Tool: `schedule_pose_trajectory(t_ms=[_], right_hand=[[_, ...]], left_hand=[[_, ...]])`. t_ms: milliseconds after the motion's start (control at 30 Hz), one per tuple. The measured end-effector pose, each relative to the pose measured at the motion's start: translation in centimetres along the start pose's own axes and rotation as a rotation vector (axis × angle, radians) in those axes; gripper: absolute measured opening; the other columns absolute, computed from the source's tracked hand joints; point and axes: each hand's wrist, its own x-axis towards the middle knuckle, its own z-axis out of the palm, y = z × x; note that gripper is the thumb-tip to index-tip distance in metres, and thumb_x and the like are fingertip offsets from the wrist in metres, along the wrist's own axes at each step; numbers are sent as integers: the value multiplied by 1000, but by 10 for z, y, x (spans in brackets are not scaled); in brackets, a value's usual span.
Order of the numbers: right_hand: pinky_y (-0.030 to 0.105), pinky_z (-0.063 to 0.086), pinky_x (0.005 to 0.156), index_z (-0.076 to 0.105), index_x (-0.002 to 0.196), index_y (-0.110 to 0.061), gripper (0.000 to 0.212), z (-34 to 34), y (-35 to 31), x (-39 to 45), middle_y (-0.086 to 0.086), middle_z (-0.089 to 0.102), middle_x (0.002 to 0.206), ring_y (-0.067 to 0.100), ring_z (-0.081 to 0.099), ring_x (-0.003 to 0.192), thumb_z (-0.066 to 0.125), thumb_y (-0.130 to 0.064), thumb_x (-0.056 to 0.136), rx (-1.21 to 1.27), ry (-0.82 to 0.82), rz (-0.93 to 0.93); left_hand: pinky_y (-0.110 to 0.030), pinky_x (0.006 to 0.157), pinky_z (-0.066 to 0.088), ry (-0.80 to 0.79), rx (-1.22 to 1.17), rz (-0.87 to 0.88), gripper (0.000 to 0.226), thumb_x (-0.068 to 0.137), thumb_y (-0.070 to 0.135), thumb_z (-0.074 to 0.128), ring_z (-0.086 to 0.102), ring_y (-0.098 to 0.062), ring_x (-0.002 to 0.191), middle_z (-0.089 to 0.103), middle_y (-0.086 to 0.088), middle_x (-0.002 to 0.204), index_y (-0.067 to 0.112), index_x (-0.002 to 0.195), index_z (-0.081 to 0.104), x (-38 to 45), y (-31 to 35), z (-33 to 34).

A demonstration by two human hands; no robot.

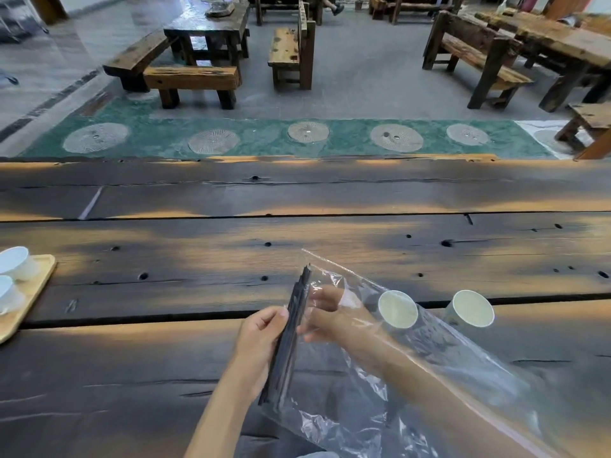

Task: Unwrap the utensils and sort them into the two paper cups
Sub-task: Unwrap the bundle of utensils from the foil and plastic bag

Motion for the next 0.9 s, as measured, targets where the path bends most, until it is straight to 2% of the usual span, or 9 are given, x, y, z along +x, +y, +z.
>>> schedule_pose_trajectory(t_ms=[67, 133, 267, 400, 500, 567, 700, 800, 900], right_hand=[[26, 57, 58, 59, 98, 0, 11, 4, 4, 2, 18, 63, 83, 17, 67, 63, 64, 2, 88, -38, 8, 1], [26, 51, 52, 56, 87, -5, 14, 6, 6, 3, 11, 62, 70, 17, 62, 58, 70, -4, 87, -80, 61, 5], [26, 42, 48, 62, 82, -10, 18, 8, 9, 4, 3, 61, 63, 14, 53, 52, 79, -16, 82, -131, 70, 2], [26, 40, 51, 66, 89, -5, 29, 6, 11, 6, 11, 62, 74, 16, 51, 56, 77, -30, 79, -96, 102, 44], [22, 38, 44, 61, 81, -10, 13, 2, 12, 10, 8, 62, 69, 11, 49, 48, 66, -15, 92, -40, 92, 20], [22, 37, 43, 57, 81, -9, 15, 1, 12, 10, 4, 63, 67, 9, 48, 47, 61, -8, 95, -14, 88, -2], [25, 38, 46, 54, 79, -9, 18, -1, 17, 13, 2, 61, 61, 12, 49, 49, 61, -10, 95, 7, 131, -11], [22, 37, 45, 52, 86, -5, 13, 0, 20, 15, 3, 53, 56, 15, 46, 50, 61, -10, 95, -5, 150, -35], [21, 36, 44, 50, 98, -5, 20, 2, 27, 15, -4, 53, 57, 9, 44, 45, 66, -17, 93, -33, 120, 22]], left_hand=[[-38, 79, 52, 67, -30, 16, 12, 93, 11, 61, 64, -28, 83, 73, -15, 87, 5, 92, 71, 1, -3, 3], [-45, 82, 48, 112, -19, 32, 5, 91, 7, 65, 60, -32, 85, 69, -16, 84, 6, 86, 66, 2, -6, 4], [-66, 90, 45, 87, 15, 22, 16, 92, 9, 66, 60, -40, 83, 64, -35, 86, -6, 89, 63, 1, -9, 9], [-53, 84, 52, 124, -43, 4, 15, 91, 14, 67, 63, -41, 82, 68, -33, 90, -1, 90, 68, 1, -10, 8], [-34, 67, 49, 166, -92, 3, 16, 83, 19, 68, 55, -22, 65, 63, -10, 69, 3, 84, 64, 1, -9, 6], [-28, 63, 49, 150, -59, -5, 15, 91, 16, 63, 55, -18, 63, 63, -6, 68, 2, 86, 64, 1, -9, 4], [-25, 78, 54, 7, 207, 35, 8, 92, 11, 67, 70, -16, 86, 77, -7, 91, 6, 98, 69, -4, -10, 8], [-17, 73, 52, -16, 320, 103, 6, 89, 7, 70, 69, -5, 79, 78, 0, 85, 10, 92, 74, -5, -10, 16], [-29, 70, 50, 10, 381, 139, 22, 95, 8, 62, 64, -12, 73, 75, -10, 79, 12, 80, 77, 1, -15, 15]])
